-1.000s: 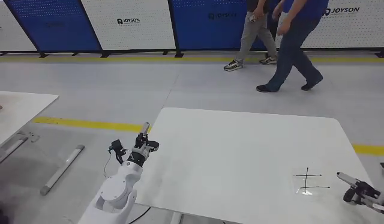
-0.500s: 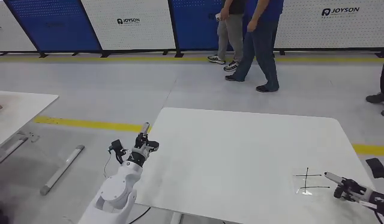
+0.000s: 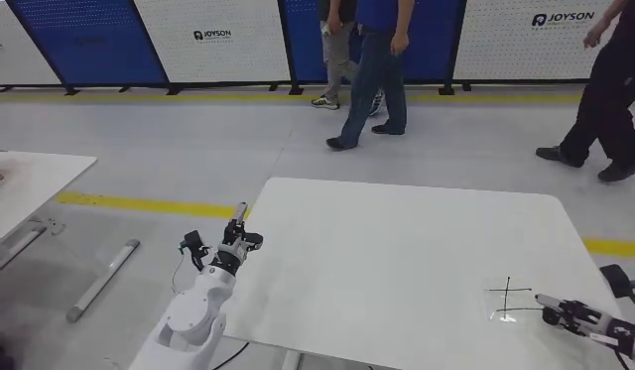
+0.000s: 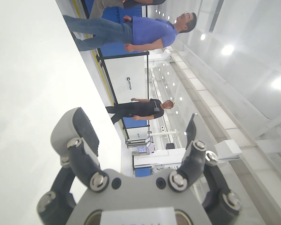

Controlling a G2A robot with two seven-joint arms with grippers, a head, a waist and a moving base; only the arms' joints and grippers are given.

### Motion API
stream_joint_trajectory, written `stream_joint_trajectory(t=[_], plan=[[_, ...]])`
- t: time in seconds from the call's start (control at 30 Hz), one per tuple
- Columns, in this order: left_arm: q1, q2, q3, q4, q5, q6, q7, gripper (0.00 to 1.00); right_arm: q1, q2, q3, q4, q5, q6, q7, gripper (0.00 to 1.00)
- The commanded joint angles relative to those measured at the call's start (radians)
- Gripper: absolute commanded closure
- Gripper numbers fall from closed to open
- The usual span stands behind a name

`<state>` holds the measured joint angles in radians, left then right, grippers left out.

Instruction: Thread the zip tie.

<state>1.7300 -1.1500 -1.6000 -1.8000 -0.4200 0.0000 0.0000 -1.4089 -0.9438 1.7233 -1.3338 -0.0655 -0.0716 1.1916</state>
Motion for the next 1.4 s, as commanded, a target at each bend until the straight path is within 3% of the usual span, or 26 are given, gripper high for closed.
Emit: stream_joint_trajectory(t=[0.0, 0.67, 1.1, 1.13, 1.37], plan=[[0.0, 0.0, 0.0, 0.0, 0.0, 0.0, 0.0, 0.0, 0.001, 0.002, -0.003, 0.002, -0.001, 0.001, -0.002, 0.71], [0.0, 0.0, 0.0, 0.0, 0.0, 0.0, 0.0, 0.0, -0.003, 0.018, -0.019, 0.007, 0.017, -0.005, -0.008, 0.78], [0.0, 0.0, 0.0, 0.0, 0.0, 0.0, 0.0, 0.0, 0.001, 0.029, -0.033, 0.009, 0.02, 0.0, -0.01, 0.91], [0.0, 0.0, 0.0, 0.0, 0.0, 0.0, 0.0, 0.0, 0.002, 0.029, -0.034, 0.01, 0.02, 0.0, -0.01, 1.0], [0.0, 0.0, 0.0, 0.0, 0.0, 0.0, 0.0, 0.0, -0.002, 0.035, -0.032, 0.007, 0.036, -0.013, -0.008, 1.0]])
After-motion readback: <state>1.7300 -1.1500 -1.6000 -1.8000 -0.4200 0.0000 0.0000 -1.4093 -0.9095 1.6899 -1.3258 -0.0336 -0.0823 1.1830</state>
